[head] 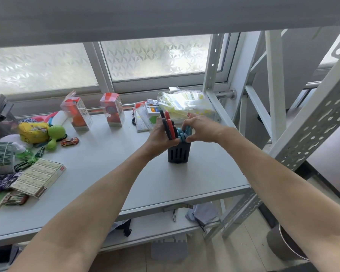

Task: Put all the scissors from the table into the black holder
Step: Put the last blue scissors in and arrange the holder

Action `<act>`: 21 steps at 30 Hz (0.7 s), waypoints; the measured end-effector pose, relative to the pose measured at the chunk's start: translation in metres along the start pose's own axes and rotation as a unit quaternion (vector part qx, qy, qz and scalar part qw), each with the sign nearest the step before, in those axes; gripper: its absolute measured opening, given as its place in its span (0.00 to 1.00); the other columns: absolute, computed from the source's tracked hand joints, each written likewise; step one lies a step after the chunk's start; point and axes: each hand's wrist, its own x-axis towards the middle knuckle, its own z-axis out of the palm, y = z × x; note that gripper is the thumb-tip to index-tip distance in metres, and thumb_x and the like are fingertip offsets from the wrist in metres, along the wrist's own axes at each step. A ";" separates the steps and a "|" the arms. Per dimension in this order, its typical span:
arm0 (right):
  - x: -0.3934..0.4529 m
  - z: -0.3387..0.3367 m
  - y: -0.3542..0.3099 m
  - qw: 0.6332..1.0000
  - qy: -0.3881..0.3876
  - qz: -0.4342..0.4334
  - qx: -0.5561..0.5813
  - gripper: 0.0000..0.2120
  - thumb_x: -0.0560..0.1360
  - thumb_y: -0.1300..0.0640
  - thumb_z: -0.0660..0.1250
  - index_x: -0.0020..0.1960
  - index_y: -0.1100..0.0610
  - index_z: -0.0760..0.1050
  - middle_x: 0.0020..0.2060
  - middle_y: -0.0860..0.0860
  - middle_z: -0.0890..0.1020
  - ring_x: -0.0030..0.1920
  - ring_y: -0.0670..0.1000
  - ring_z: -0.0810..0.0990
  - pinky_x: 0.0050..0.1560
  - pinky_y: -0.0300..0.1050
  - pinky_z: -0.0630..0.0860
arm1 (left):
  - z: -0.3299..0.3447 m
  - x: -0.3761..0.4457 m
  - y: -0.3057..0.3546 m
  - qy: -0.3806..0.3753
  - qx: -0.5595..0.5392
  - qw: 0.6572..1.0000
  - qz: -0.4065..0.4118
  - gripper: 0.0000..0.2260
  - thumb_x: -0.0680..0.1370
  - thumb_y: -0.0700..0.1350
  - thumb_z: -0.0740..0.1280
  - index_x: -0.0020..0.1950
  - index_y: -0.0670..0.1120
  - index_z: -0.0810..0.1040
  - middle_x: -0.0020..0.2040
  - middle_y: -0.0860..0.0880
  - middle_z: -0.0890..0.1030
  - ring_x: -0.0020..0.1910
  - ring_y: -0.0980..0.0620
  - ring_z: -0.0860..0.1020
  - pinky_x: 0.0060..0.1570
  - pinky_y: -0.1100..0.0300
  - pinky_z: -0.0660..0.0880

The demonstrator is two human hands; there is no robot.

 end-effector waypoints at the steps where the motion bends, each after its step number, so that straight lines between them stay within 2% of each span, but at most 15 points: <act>1: 0.002 -0.002 -0.001 1.000 -0.005 0.005 -0.012 0.17 0.71 0.52 0.75 0.58 0.52 0.78 0.57 0.53 0.73 0.59 0.55 0.73 0.58 0.48 0.72 | 0.000 0.000 0.000 0.003 0.004 1.000 0.003 0.26 0.63 0.49 0.75 0.56 0.48 0.68 0.53 0.39 0.73 0.49 0.49 0.78 0.51 0.48 0.81; 7: 0.007 -0.010 -0.013 0.999 -0.023 0.032 -0.027 0.14 0.70 0.53 0.75 0.54 0.56 0.81 0.53 0.51 0.70 0.53 0.51 0.70 0.48 0.42 0.68 | 0.001 0.001 0.000 0.012 0.008 1.000 0.010 0.25 0.66 0.42 0.76 0.58 0.42 0.69 0.52 0.44 0.71 0.48 0.50 0.77 0.45 0.61 0.79; 11: 0.011 -0.009 -0.013 0.998 -0.017 0.060 0.012 0.10 0.70 0.55 0.74 0.48 0.59 0.84 0.53 0.52 0.73 0.55 0.52 0.75 0.41 0.41 0.74 | 0.003 0.000 0.002 0.015 0.004 1.000 0.010 0.24 0.67 0.41 0.76 0.57 0.47 0.67 0.53 0.43 0.72 0.49 0.50 0.77 0.47 0.59 0.80; 13: 0.011 -0.007 -0.016 0.996 0.004 0.082 0.022 0.10 0.69 0.54 0.74 0.46 0.60 0.83 0.55 0.53 0.73 0.55 0.52 0.75 0.47 0.47 0.78 | 0.003 -0.001 0.003 0.015 -0.012 1.000 0.008 0.24 0.66 0.42 0.75 0.55 0.51 0.66 0.52 0.41 0.73 0.48 0.48 0.78 0.46 0.58 0.80; 15: 0.012 -0.005 -0.020 0.993 0.036 0.104 0.029 0.11 0.69 0.52 0.74 0.45 0.59 0.83 0.57 0.53 0.72 0.55 0.53 0.75 0.57 0.53 0.77 | 0.004 -0.002 0.003 0.020 -0.019 1.000 0.003 0.24 0.66 0.42 0.75 0.54 0.54 0.66 0.50 0.42 0.73 0.47 0.48 0.77 0.47 0.54 0.81; 18: 0.014 -0.004 -0.022 0.983 0.099 0.144 0.055 0.13 0.69 0.48 0.74 0.45 0.59 0.83 0.58 0.53 0.72 0.55 0.54 0.77 0.58 0.55 0.77 | 0.005 -0.003 0.005 0.030 -0.020 0.999 -0.001 0.24 0.68 0.38 0.74 0.59 0.45 0.65 0.46 0.50 0.71 0.44 0.54 0.74 0.46 0.59 0.79; 21: 0.013 -0.002 -0.023 0.976 0.117 0.165 0.085 0.13 0.68 0.49 0.74 0.46 0.57 0.84 0.56 0.53 0.75 0.55 0.54 0.78 0.59 0.56 0.76 | 0.005 -0.005 0.007 0.030 -0.038 0.999 -0.002 0.25 0.69 0.36 0.73 0.58 0.46 0.62 0.45 0.51 0.72 0.43 0.55 0.74 0.44 0.64 0.76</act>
